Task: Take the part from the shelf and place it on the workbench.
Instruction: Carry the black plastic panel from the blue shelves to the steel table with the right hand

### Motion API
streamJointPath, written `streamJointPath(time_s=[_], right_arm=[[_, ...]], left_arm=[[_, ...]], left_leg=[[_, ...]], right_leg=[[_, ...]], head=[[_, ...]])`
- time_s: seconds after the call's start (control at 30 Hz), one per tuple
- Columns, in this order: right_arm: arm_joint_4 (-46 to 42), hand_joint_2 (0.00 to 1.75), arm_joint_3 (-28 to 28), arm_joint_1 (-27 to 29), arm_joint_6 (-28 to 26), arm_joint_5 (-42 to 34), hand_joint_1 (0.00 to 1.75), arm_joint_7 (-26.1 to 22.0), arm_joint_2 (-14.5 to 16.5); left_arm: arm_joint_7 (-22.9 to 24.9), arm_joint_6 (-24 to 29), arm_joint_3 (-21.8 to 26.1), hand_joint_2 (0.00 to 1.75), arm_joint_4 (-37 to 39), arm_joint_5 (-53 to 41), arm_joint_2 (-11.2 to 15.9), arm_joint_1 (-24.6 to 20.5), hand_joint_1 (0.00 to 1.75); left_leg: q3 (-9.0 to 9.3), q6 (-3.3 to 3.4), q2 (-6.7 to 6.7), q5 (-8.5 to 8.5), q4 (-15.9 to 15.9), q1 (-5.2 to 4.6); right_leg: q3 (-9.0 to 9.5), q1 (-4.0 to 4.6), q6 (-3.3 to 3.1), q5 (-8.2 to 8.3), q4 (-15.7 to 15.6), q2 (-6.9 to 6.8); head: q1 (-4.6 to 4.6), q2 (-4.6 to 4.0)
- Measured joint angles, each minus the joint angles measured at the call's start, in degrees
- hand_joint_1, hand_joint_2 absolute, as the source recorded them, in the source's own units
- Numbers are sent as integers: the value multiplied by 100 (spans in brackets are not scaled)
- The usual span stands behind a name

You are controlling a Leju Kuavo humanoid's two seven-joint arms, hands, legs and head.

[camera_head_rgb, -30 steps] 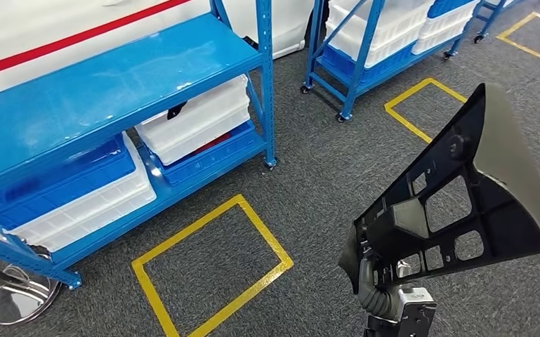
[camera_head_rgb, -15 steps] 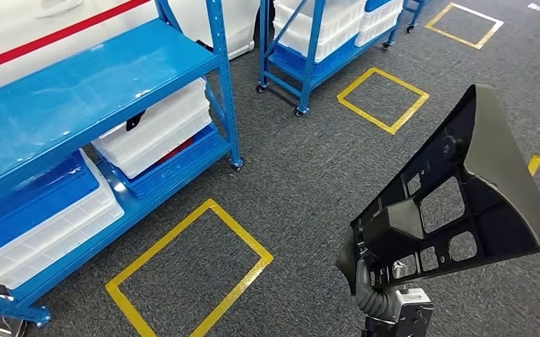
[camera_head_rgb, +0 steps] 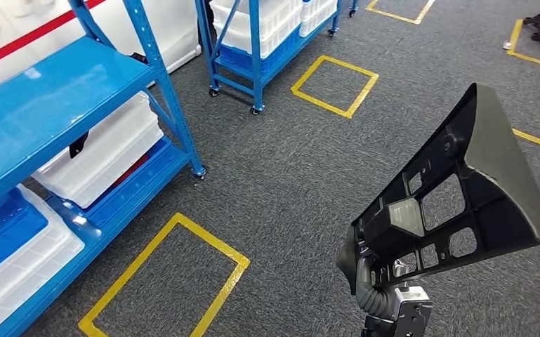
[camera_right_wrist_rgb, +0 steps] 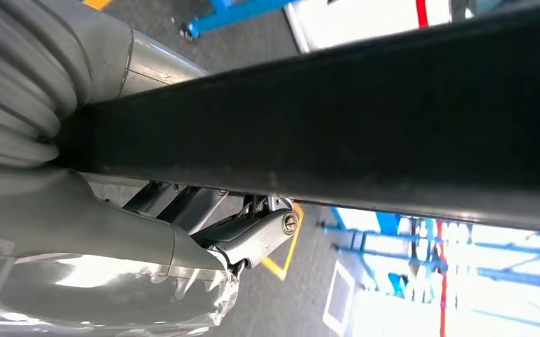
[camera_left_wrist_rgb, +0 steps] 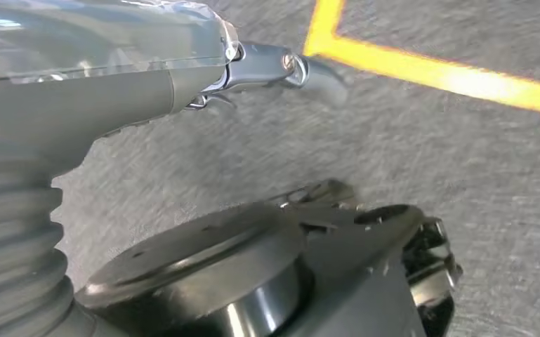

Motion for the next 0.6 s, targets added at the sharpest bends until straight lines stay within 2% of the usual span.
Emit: streamJointPath(time_s=[0.03,0.07,0.13,0.17,0.2,0.27,0.3,0.37,0.4,0.43,0.47,0.5,0.53,0.57,0.6], right_arm=[[5,175,1,1,0,0,175,2,2],[10,175,1,1,0,0,175,3,3],[14,175,4,-3,0,0,175,3,7],[15,175,7,-6,-1,0,175,3,8],[17,175,10,-5,-2,0,175,5,9],[20,175,14,9,-7,0,175,9,10],[20,175,14,20,-10,0,175,10,10],[20,175,13,10,-19,0,175,9,10],[21,175,14,-2,-22,0,175,8,10],[22,175,14,-12,-25,0,175,8,10],[26,175,15,-16,-28,0,175,8,10],[30,175,15,-12,-32,0,175,8,10],[34,175,15,-9,-36,0,175,8,9],[37,175,15,-8,-39,0,175,8,9],[37,175,15,-9,-41,1,175,8,9]], left_arm=[[2,5,-9,175,0,0,0,-6,0],[5,8,-22,175,0,-4,1,-10,0],[11,12,-49,175,0,-15,3,15,0],[10,16,-62,175,0,-24,3,22,0],[7,21,-75,175,0,-37,4,24,0],[-16,37,-98,175,0,-73,2,0,0],[-32,48,-108,175,0,-90,2,-9,0],[-60,70,-119,175,0,-108,2,-11,0],[-68,82,-126,175,0,-111,4,-6,0],[-77,90,-137,175,0,-113,4,0,0],[-86,97,-149,175,0,-116,4,4,0],[-99,101,-163,175,0,-125,3,6,0],[-115,103,-179,175,0,-137,1,5,0],[-130,105,-195,175,0,-154,-1,2,0],[-142,107,-211,175,0,-172,-2,-1,0]], left_leg=[[-8,-3,-14,166,-91,10],[82,-3,-48,420,-385,25],[346,5,-286,835,-1085,65],[445,20,-399,897,-1319,72],[494,39,-481,882,-1428,65],[529,98,-430,839,-1498,38],[544,133,-373,849,-1522,34],[588,211,-229,854,-1577,35],[610,246,-150,843,-1588,24],[621,275,-71,824,-1589,7],[632,296,8,804,-1586,-12],[650,309,83,781,-1584,-29],[678,314,155,755,-1583,-43],[717,314,223,726,-1584,-54],[760,308,286,692,-1585,-63]], right_leg=[[30,0,10,-21,7,94],[66,-3,26,-50,17,190],[114,-12,81,-120,58,375],[105,-18,116,-143,84,452],[83,-28,155,-155,98,520],[38,-61,236,-147,97,633],[23,-71,269,-164,122,580],[-143,-52,311,-335,449,264],[-320,-39,319,-482,783,59],[-545,-31,325,-629,1173,-59],[-753,-31,328,-724,1518,-110],[-887,-31,322,-721,1705,-132],[-913,-26,306,-607,1682,-146],[-817,-12,278,-400,1433,-177],[-644,19,232,-169,1038,-280]], head=[[0,0],[1,0],[2,0],[1,0],[2,0],[1,0],[3,0],[20,0],[27,0],[35,0],[36,0],[35,0],[36,0],[36,0],[36,0]])
